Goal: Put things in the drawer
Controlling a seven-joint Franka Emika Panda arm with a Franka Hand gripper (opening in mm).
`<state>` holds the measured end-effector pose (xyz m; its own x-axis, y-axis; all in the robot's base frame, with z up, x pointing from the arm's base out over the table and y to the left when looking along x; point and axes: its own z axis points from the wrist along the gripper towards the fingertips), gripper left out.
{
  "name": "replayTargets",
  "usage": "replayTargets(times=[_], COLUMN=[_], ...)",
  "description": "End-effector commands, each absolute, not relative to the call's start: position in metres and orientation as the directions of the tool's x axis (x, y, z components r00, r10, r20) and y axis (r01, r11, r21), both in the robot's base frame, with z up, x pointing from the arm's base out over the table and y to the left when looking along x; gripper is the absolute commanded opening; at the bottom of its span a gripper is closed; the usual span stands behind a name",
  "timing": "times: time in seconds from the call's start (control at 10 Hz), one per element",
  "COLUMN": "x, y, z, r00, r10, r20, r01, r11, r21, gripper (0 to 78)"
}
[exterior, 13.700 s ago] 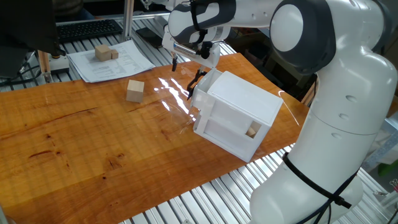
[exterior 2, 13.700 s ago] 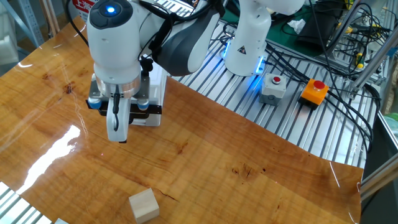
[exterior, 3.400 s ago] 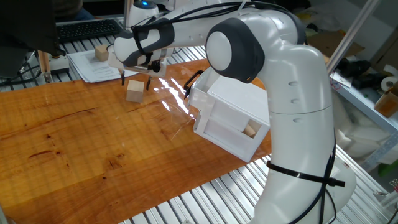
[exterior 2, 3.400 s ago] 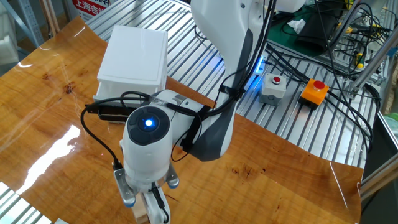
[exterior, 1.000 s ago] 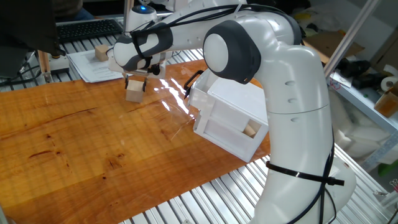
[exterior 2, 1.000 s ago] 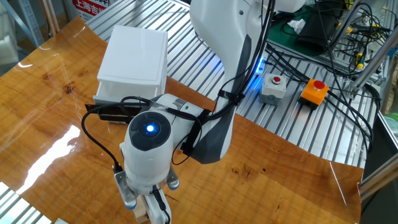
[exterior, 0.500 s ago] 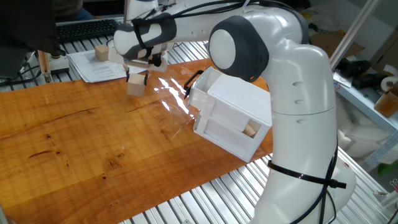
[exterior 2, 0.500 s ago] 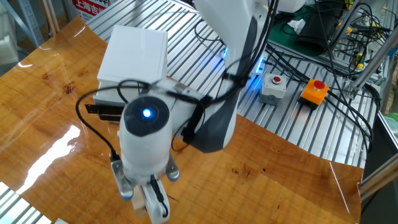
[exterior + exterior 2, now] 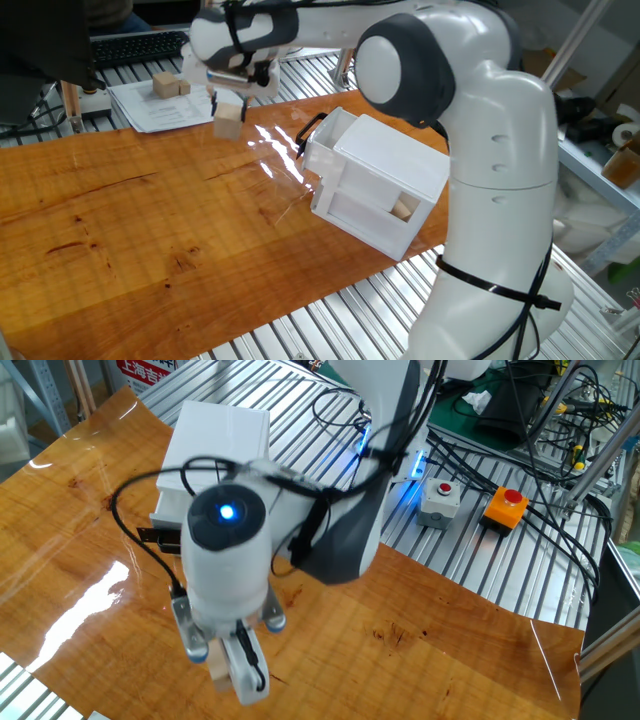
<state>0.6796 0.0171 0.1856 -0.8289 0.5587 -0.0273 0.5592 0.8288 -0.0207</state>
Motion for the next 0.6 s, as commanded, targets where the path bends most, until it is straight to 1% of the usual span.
replayTargets(times=[0.1, 0.4, 0.6], x=[0.669, 0.658, 0.655], y=[0.0, -0.013, -0.018], z=[0.214, 0.232, 0.236], r00=[-0.807, -0.792, -0.788], r10=[0.59, 0.611, 0.615], r20=[-0.025, -0.025, -0.023], r01=[0.59, 0.611, 0.615], r11=[0.807, 0.791, 0.788], r21=[-0.028, -0.033, -0.032], gripper=[1.3, 1.3, 1.3])
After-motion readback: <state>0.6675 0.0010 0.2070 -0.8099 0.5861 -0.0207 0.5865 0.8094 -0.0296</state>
